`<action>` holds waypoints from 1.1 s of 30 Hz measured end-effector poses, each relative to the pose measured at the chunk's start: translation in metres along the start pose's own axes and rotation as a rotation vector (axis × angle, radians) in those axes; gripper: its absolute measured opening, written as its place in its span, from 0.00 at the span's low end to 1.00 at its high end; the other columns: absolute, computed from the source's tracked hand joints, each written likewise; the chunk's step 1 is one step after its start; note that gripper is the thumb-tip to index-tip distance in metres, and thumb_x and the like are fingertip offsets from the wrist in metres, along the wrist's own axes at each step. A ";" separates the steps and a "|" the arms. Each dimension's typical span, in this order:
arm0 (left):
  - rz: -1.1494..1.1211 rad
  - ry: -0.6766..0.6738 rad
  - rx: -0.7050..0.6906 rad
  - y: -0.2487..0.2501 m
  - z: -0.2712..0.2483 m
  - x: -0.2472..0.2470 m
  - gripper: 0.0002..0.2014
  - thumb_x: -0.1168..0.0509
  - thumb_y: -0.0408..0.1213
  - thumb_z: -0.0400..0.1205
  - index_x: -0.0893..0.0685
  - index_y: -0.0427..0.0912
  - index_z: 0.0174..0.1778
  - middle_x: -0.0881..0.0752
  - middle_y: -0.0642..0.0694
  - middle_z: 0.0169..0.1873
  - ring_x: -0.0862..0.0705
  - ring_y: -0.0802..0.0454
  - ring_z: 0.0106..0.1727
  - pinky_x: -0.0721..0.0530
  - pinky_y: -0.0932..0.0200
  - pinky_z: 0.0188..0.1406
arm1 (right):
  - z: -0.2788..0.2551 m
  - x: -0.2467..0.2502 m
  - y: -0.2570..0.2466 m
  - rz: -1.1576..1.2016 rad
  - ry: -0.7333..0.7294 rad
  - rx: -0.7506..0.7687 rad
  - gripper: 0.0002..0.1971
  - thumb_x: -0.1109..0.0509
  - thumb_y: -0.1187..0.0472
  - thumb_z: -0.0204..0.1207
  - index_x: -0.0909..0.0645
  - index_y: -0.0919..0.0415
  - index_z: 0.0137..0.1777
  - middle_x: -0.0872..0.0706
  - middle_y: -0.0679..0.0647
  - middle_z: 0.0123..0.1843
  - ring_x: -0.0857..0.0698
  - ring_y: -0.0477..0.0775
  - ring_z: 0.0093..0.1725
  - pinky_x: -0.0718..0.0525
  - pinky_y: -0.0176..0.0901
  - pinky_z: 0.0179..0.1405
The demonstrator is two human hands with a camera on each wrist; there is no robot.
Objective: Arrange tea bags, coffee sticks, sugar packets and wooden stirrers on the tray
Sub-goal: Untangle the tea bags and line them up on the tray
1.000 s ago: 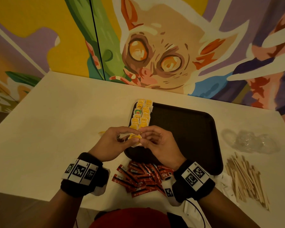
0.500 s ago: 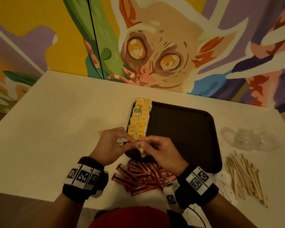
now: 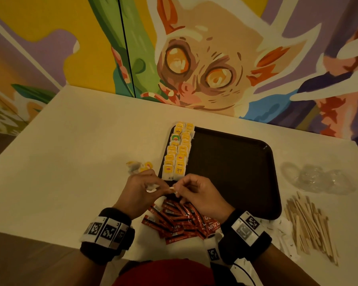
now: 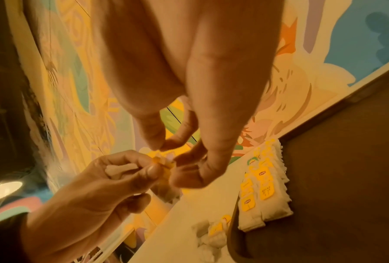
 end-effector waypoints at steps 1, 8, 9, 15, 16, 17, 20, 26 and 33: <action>0.012 0.008 0.003 0.000 -0.001 0.001 0.05 0.26 0.49 0.70 0.08 0.57 0.39 0.16 0.59 0.33 0.18 0.59 0.37 0.21 0.68 0.33 | 0.000 0.001 -0.001 0.011 0.021 0.006 0.04 0.29 0.64 0.81 0.16 0.65 0.49 0.11 0.59 0.47 0.13 0.51 0.45 0.13 0.39 0.42; 0.048 0.036 -0.021 0.005 -0.014 -0.001 0.06 0.21 0.35 0.69 0.07 0.48 0.40 0.28 0.69 0.29 0.26 0.72 0.34 0.31 0.80 0.33 | -0.003 -0.001 0.003 -0.025 0.018 -0.032 0.09 0.22 0.58 0.74 0.13 0.57 0.53 0.08 0.52 0.49 0.10 0.47 0.49 0.12 0.41 0.51; 0.061 0.025 -0.024 0.005 -0.014 -0.003 0.06 0.21 0.33 0.69 0.07 0.47 0.40 0.30 0.69 0.30 0.27 0.72 0.34 0.31 0.80 0.33 | -0.003 -0.001 0.003 -0.056 0.020 -0.029 0.09 0.21 0.59 0.73 0.13 0.55 0.53 0.08 0.50 0.49 0.10 0.46 0.51 0.12 0.43 0.55; 0.045 0.024 0.001 0.012 -0.008 -0.008 0.05 0.26 0.44 0.73 0.08 0.50 0.42 0.25 0.69 0.33 0.23 0.72 0.37 0.28 0.80 0.36 | -0.003 0.013 -0.006 -0.021 0.055 -0.048 0.09 0.20 0.63 0.71 0.12 0.54 0.50 0.08 0.51 0.48 0.10 0.47 0.51 0.13 0.39 0.50; 0.031 0.024 0.017 0.012 -0.007 -0.008 0.07 0.29 0.47 0.73 0.08 0.51 0.42 0.22 0.67 0.34 0.22 0.70 0.38 0.25 0.77 0.36 | -0.003 0.016 -0.008 0.002 0.069 -0.045 0.09 0.20 0.63 0.71 0.12 0.54 0.50 0.08 0.51 0.48 0.10 0.47 0.51 0.14 0.37 0.46; 0.028 0.024 0.035 0.012 -0.007 -0.008 0.08 0.30 0.51 0.74 0.09 0.53 0.42 0.19 0.64 0.34 0.21 0.67 0.38 0.23 0.73 0.36 | -0.004 0.020 -0.011 0.028 0.088 -0.039 0.09 0.20 0.63 0.71 0.12 0.55 0.50 0.08 0.52 0.47 0.10 0.47 0.50 0.15 0.35 0.43; 0.026 0.047 0.106 0.008 -0.006 -0.005 0.06 0.29 0.52 0.73 0.11 0.55 0.39 0.16 0.58 0.34 0.19 0.57 0.38 0.22 0.63 0.36 | -0.003 0.033 -0.024 0.045 0.147 0.009 0.10 0.19 0.65 0.69 0.11 0.60 0.50 0.07 0.51 0.45 0.09 0.45 0.46 0.14 0.33 0.44; -0.088 0.114 0.154 0.013 0.000 -0.002 0.12 0.27 0.52 0.72 0.12 0.49 0.42 0.14 0.56 0.39 0.15 0.55 0.40 0.17 0.62 0.40 | 0.000 0.029 -0.045 -0.009 0.089 0.130 0.08 0.18 0.64 0.68 0.10 0.58 0.47 0.07 0.51 0.43 0.08 0.50 0.46 0.11 0.43 0.52; -0.076 0.012 0.066 0.024 0.027 -0.001 0.18 0.24 0.40 0.74 0.13 0.53 0.60 0.14 0.58 0.45 0.17 0.61 0.47 0.22 0.73 0.45 | 0.010 0.038 -0.058 0.033 0.139 0.178 0.09 0.19 0.69 0.69 0.10 0.60 0.48 0.07 0.55 0.42 0.07 0.53 0.44 0.10 0.43 0.49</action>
Point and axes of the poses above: each hand's wrist, its own z-axis towards the middle knuckle, its own x-axis out of the back of the hand, y = z × x, the point moved 9 cm from there along z, towards the middle knuckle
